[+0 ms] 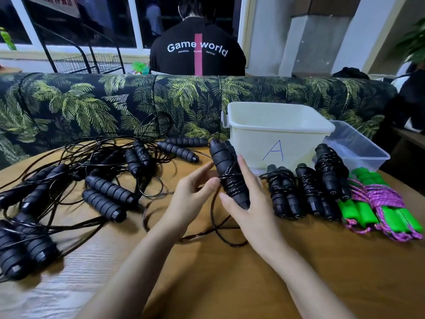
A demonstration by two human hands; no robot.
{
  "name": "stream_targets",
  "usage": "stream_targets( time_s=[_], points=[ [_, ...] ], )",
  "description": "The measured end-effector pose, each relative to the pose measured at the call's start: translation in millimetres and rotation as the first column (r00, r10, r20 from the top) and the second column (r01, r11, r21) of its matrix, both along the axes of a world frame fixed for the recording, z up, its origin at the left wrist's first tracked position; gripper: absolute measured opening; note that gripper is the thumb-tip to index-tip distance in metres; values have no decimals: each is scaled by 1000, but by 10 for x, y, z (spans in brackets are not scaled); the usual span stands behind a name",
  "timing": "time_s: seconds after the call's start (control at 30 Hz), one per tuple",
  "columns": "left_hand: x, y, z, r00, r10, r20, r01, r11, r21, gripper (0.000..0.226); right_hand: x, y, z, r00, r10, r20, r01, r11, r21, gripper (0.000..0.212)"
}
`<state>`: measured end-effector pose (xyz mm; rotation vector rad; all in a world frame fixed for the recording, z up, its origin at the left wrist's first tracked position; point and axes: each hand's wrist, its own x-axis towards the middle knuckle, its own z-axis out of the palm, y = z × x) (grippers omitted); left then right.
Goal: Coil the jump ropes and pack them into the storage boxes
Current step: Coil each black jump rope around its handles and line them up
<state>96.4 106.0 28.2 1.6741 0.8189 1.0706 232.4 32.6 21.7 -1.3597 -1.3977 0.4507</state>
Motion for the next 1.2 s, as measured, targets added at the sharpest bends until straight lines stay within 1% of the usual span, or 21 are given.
stream_targets(
  time_s=[0.07, 0.13, 0.2, 0.3, 0.37, 0.47, 0.53, 0.6, 0.67, 0.73, 0.8, 0.9, 0.97, 1.03, 1.1, 1.13, 1.2],
  points=[
    [8, 22, -56, 994, -84, 63, 91, 990, -110, 44, -26, 3, -38, 989, 75, -126, -76, 997, 3, 76],
    [-9, 31, -144, 981, -172, 91, 183, 972, -144, 50, -53, -10, -95, 970, 132, -205, -134, 991, 6, 73],
    [-20, 42, -190, 960, -241, 139, 264, 948, -176, 52, -76, -18, -164, 954, 176, -244, -178, 984, 16, 73],
    [-41, 59, -251, 939, -252, 233, 305, 924, -229, 60, -108, -14, -247, 945, 197, -259, -202, 979, 7, 73],
    [-48, 51, -281, 943, -209, 258, 279, 919, -278, 59, -125, -16, -257, 963, 169, -212, -175, 985, -7, 70],
    [-48, -17, -299, 972, -97, 212, 161, 938, -308, 47, -127, -23, -265, 998, 54, -9, -54, 999, 6, 71],
    [-34, -51, -309, 983, -33, 180, 87, 949, -301, 44, -110, -38, -290, 1000, 9, 24, -10, 1000, 23, 77],
    [-24, -76, -299, 987, 9, 158, 37, 957, -287, 47, -92, -59, -311, 1000, -1, 7, 0, 999, 38, 75],
    [-41, -77, -280, 990, 26, 142, 14, 962, -272, 51, -79, -85, -308, 1000, 14, -17, -13, 999, 33, 68],
    [-76, -84, -238, 990, 24, 142, 12, 968, -251, 49, -74, -98, -275, 993, 51, -104, -50, 999, 15, 59],
    [-110, -87, -204, 985, 12, 171, 29, 972, -235, 44, -69, -99, -233, 969, 101, -224, -104, 995, -2, 56],
    [-141, -80, -160, 977, 0, 214, 47, 976, -214, 39, -51, -85, -215, 911, 180, -371, -195, 981, -3, 58],
    [-153, -77, -129, 972, 12, 235, 38, 978, -207, 36, -46, -88, -183, 843, 228, -488, -263, 965, -3, 56],
    [-156, -79, -108, 965, 41, 260, 16, 977, -214, 32, -40, -95, -156, 784, 252, -568, -308, 951, -3, 56],
    [-151, -95, -94, 959, 63, 276, 2, 974, -227, 31, -42, -100, -155, 773, 252, -583, -314, 950, -5, 58],
    [-148, -104, -92, 957, 74, 280, -8, 973, -231, 32, -52, -104, -164, 789, 241, -564, -296, 955, -6, 60],
    [-139, -111, -92, 952, 118, 282, -48, 968, -245, 35, -66, -91, -207, 886, 157, -436, -177, 984, -6, 62]
  ],
)
